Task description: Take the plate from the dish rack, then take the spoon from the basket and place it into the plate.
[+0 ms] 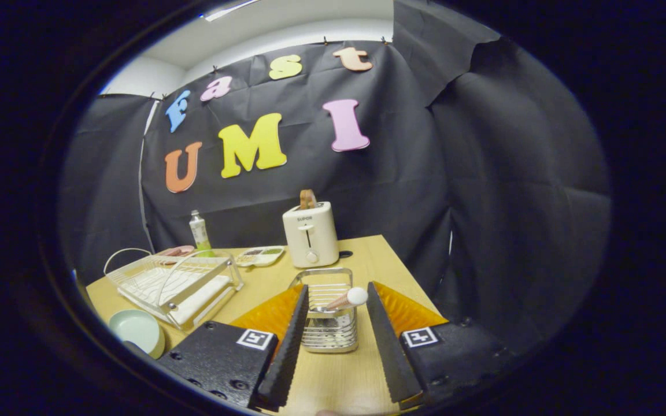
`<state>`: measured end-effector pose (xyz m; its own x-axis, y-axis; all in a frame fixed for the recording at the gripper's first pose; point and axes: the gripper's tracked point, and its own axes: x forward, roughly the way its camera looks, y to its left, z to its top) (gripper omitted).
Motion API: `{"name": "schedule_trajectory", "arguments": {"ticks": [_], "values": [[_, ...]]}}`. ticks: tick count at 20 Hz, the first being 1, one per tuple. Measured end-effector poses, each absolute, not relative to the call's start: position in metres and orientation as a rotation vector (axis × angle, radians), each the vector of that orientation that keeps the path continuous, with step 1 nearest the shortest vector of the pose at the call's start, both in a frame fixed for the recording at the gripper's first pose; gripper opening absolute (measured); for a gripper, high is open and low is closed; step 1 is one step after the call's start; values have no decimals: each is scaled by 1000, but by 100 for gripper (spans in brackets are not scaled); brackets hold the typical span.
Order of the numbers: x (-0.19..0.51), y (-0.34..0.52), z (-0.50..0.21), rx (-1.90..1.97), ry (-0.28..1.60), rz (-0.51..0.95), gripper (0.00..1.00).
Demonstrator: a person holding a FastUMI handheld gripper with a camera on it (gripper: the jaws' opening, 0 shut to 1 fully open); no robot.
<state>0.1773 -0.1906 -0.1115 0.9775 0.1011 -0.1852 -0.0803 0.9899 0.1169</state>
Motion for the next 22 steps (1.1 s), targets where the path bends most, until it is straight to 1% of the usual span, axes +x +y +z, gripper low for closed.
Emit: {"name": "schedule_trajectory", "arguments": {"ticks": [4, 7, 9, 10, 14, 19, 22], "values": [[180, -183, -105, 101, 192, 114, 48], [182, -181, -103, 123, 201, 123, 28], [182, -181, -101, 146, 223, 128, 19], [181, -181, -99, 152, 232, 132, 17], [174, -187, -79, 139, 230, 105, 9], [135, -183, -22, 116, 170, 90, 9], [95, -153, 15, 76, 128, 139, 9]]}}
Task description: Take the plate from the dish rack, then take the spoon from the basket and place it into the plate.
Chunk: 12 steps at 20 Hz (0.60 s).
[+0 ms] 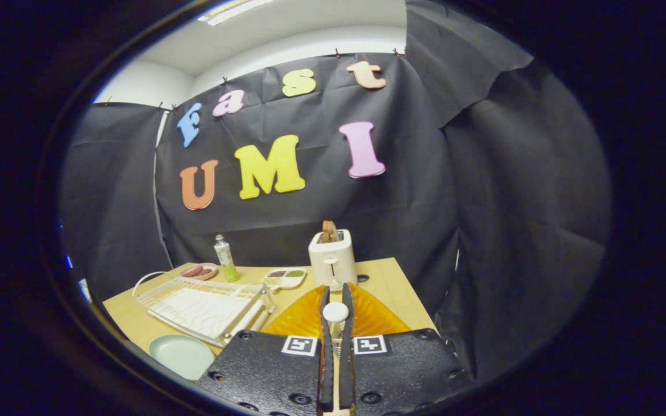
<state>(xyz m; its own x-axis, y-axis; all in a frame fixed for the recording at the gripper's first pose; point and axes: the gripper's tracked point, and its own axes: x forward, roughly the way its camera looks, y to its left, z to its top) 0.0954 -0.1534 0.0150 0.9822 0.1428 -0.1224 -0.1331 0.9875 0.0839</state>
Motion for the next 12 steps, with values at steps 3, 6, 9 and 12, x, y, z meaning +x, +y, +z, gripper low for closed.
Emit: {"name": "schedule_trajectory", "arguments": {"ticks": [3, 6, 9, 12], "values": [[56, -103, 40, 30, 107, 242, 9], [23, -43, 45, -6, 124, 370, 9], [0, 13, 33, -39, 169, 492, 9], [-7, 63, 1, -62, 249, 594, 9]]}}
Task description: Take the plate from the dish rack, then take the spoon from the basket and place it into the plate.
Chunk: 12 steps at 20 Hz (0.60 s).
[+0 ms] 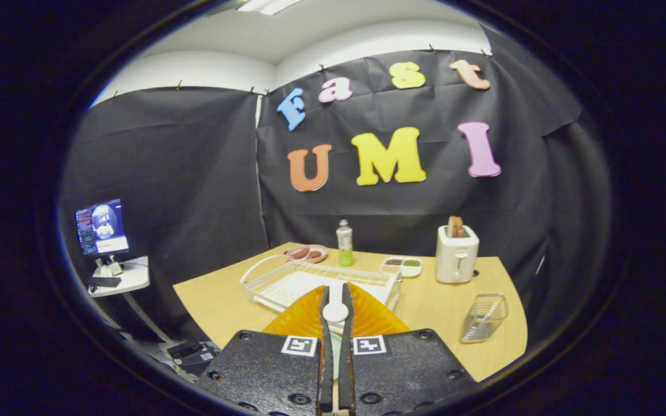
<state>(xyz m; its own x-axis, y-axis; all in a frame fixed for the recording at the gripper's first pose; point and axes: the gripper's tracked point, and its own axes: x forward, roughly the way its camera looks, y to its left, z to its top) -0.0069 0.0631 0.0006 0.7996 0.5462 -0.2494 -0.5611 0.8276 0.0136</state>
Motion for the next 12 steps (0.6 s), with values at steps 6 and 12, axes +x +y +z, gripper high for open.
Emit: {"name": "schedule_trajectory", "arguments": {"ticks": [6, 12], "values": [[-10, 124, -68, -114, 441, 753, 9], [-6, 154, -97, -102, 539, 823, 9]]}}
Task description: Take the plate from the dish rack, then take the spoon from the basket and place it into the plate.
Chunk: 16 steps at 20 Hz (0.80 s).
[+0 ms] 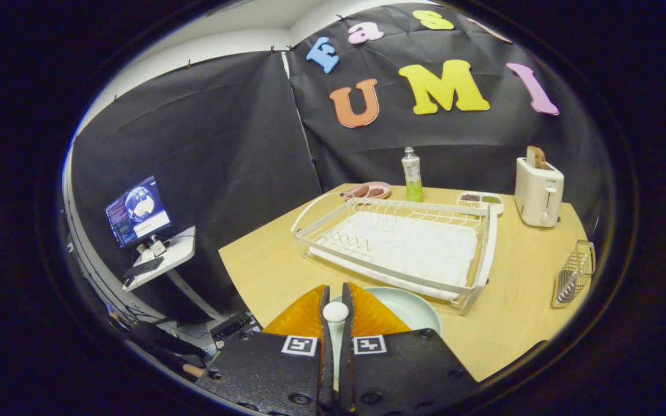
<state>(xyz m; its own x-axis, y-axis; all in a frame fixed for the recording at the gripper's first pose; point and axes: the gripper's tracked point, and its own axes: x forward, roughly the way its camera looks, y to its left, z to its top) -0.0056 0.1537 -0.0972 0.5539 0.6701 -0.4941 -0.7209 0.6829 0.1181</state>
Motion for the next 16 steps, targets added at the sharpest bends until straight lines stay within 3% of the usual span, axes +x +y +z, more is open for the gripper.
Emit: {"name": "schedule_trajectory", "arguments": {"ticks": [5, 11, 16], "values": [[0, 164, -114, -101, 584, 839, 10], [8, 163, -112, -87, 569, 829, 23], [16, 156, -101, -55, 535, 796, 62]]}}
